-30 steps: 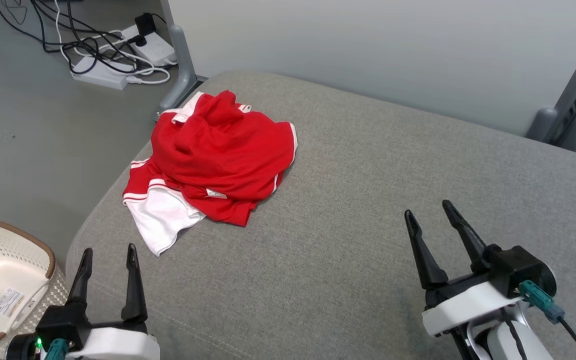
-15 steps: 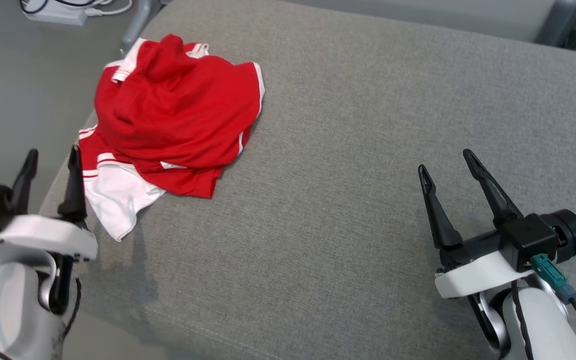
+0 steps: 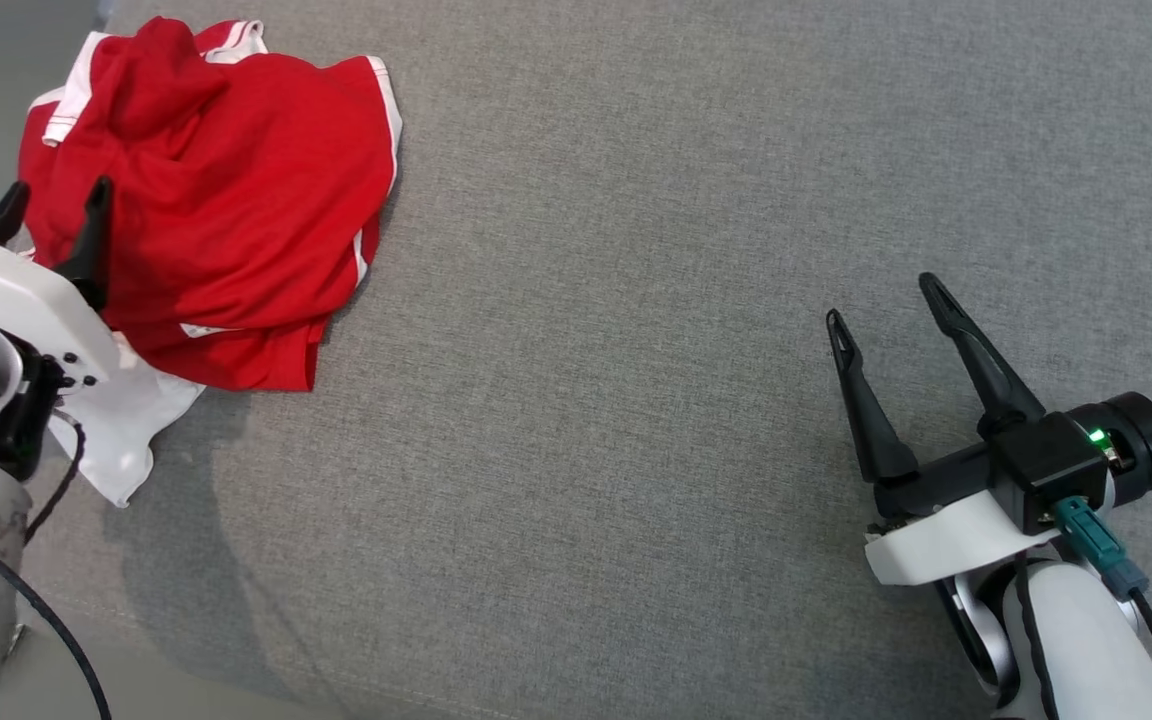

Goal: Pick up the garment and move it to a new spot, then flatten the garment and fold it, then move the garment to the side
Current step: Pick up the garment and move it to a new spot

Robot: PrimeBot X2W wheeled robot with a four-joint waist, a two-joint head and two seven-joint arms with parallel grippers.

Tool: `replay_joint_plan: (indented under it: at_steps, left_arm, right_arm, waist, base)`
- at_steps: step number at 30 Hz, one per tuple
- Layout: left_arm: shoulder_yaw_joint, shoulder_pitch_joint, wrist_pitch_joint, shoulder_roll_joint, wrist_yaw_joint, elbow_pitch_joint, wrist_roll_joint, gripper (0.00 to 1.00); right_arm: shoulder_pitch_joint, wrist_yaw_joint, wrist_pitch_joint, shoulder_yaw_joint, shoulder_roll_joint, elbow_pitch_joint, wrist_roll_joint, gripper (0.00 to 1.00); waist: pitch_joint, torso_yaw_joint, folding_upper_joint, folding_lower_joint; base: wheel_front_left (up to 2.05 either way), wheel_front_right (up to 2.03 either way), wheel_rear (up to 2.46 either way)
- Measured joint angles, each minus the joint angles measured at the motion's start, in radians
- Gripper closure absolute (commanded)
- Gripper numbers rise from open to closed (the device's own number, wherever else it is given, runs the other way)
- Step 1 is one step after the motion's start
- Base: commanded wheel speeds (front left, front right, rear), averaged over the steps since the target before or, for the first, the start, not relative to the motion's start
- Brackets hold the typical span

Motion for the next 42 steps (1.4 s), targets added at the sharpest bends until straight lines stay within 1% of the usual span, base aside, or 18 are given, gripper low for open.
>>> replay_joint_plan:
  at_steps: [2,4,7,8,9,10,12,13,14,21,26,29,30,32,36,39,42]
  left_arm:
    - [-0.017,-0.030,0.023,0.017,0.000,0.042,-0.009,0.00]
    - [-0.024,-0.052,0.051,0.019,0.000,0.082,-0.043,0.00]
    - [-0.067,-0.077,0.101,0.020,0.000,0.123,-0.063,0.00]
    - [-0.076,-0.083,0.117,0.021,0.000,0.134,-0.077,0.34]
    - [-0.082,-0.088,0.131,0.021,0.000,0.145,-0.095,0.84]
    - [-0.084,-0.093,0.135,0.025,0.000,0.154,-0.110,1.00]
    - [-0.090,-0.100,0.121,0.036,0.000,0.165,-0.124,1.00]
    - [-0.098,-0.103,0.091,0.045,0.000,0.167,-0.137,1.00]
    - [-0.098,-0.103,0.091,0.045,0.000,0.167,-0.137,1.00]
    - [-0.121,-0.112,-0.074,0.067,0.000,0.127,-0.148,1.00]
    - [-0.144,-0.113,-0.143,0.079,0.000,0.037,-0.159,1.00]
    - [-0.168,-0.113,-0.176,0.066,0.000,-0.088,-0.207,1.00]
    - [-0.174,-0.111,-0.172,0.058,0.000,-0.126,-0.235,1.00]
    - [-0.202,-0.098,-0.172,0.060,0.000,-0.205,-0.240,1.00]
    - [-0.222,-0.055,-0.141,0.059,0.001,-0.332,-0.251,1.00]
    - [-0.251,-0.026,-0.099,0.036,0.019,-0.442,-0.255,1.00]
    - [-0.274,0.002,-0.055,0.005,0.048,-0.552,-0.271,1.00]
  right_arm:
    - [-0.001,0.000,0.000,0.004,0.000,0.001,-0.002,0.00]
    - [-0.005,0.000,0.000,0.006,0.001,0.003,-0.002,0.00]
    - [-0.013,0.000,-0.001,0.006,0.002,0.005,-0.003,0.00]
    - [-0.014,0.000,-0.002,0.006,0.002,0.007,-0.004,0.00]
    - [-0.014,0.000,-0.004,0.006,0.002,0.010,-0.004,0.00]
    - [-0.015,0.000,-0.006,0.006,0.003,0.012,-0.004,0.00]
    - [-0.017,0.000,-0.009,0.005,0.004,0.016,-0.004,0.00]
    - [-0.016,0.000,-0.014,0.003,0.005,0.025,-0.004,0.00]
    - [-0.016,0.000,-0.014,0.003,0.005,0.025,-0.004,0.00]
    - [-0.015,0.000,-0.041,-0.005,0.009,0.061,0.013,0.00]
    - [-0.010,0.000,-0.059,-0.006,0.011,0.094,0.044,0.00]
    - [-0.009,0.000,-0.066,-0.005,0.011,0.110,0.076,0.00]
    - [-0.008,0.000,-0.070,-0.002,0.011,0.116,0.086,0.00]
    - [0.000,0.000,-0.072,0.002,0.012,0.126,0.110,0.00]
    - [0.010,0.000,-0.074,0.007,0.013,0.134,0.153,0.00]
    - [0.012,0.000,-0.075,0.006,0.013,0.116,0.179,0.00]
    - [0.017,0.000,-0.076,0.000,0.013,0.099,0.190,0.00]
  waist:
    - [0.008,-0.010,0.0000,0.0000]
    - [0.014,-0.019,0.0000,0.0000]
    - [0.022,-0.030,0.0000,0.0001]
    - [0.023,-0.033,0.0000,0.0000]
    - [0.025,-0.036,0.0000,0.0000]
    - [0.025,-0.038,0.0000,0.0000]
    - [0.024,-0.042,0.0000,0.0000]
    - [0.019,-0.045,0.0000,0.0000]
    - [0.019,-0.045,0.0000,0.0000]
    - [-0.032,-0.044,0.0000,0.0000]
    - [-0.097,-0.037,0.0000,0.0000]
    - [-0.139,-0.032,0.0000,0.0001]
    - [-0.154,-0.031,0.0000,0.0000]
    - [-0.182,-0.030,0.0000,0.0000]
    - [-0.238,-0.038,0.0000,0.0000]
    - [-0.269,-0.062,0.0000,0.0000]
    - [-0.283,-0.103,0.0001,0.0001]
  base:
    - [0.00,0.00,0.00]
    - [0.00,0.00,0.00]
    - [0.00,0.00,0.00]
    - [0.00,0.00,0.00]
    - [0.00,0.00,0.00]
    - [0.00,0.00,0.00]
    - [0.00,0.00,0.00]
    - [0.00,0.00,0.00]
    - [0.00,0.00,0.00]
    - [0.00,0.00,0.00]
    - [0.00,0.00,0.00]
    - [0.00,0.00,0.00]
    - [0.00,0.00,0.00]
    - [0.00,0.00,0.00]
    - [0.00,0.00,0.00]
    - [0.00,0.00,0.00]
    - [0.00,0.00,0.00]
